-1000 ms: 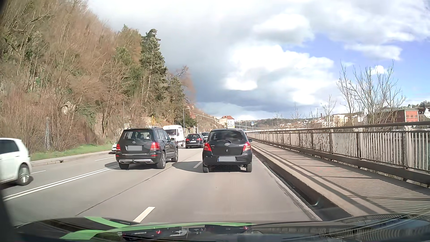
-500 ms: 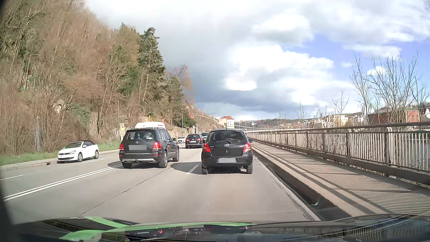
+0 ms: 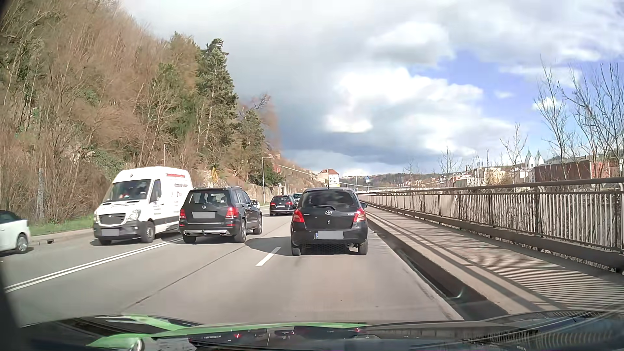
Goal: Follow the waypoints while adhering to traffic rules and regulations
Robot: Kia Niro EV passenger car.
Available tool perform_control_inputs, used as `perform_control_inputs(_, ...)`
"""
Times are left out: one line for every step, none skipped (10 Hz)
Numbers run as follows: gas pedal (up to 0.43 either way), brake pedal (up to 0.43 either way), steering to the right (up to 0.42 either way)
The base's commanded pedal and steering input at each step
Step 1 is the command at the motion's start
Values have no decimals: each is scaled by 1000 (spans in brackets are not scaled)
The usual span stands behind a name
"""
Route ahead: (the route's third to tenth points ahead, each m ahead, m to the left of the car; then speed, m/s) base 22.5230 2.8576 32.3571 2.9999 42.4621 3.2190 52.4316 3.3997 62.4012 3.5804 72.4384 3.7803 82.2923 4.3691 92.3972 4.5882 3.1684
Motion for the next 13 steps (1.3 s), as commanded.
perform_control_inputs(0,0,0)
perform_control_inputs(0,0,0)
perform_control_inputs(0,0,0)
perform_control_inputs(0,0,0)
perform_control_inputs(0,0,0)
perform_control_inputs(0,0,0)
perform_control_inputs(0,0,0)
perform_control_inputs(0,0,0)
perform_control_inputs(0,0,0)
perform_control_inputs(0,0,0)
perform_control_inputs(0,0,0)
perform_control_inputs(0,0,0)
perform_control_inputs(0,0,0)
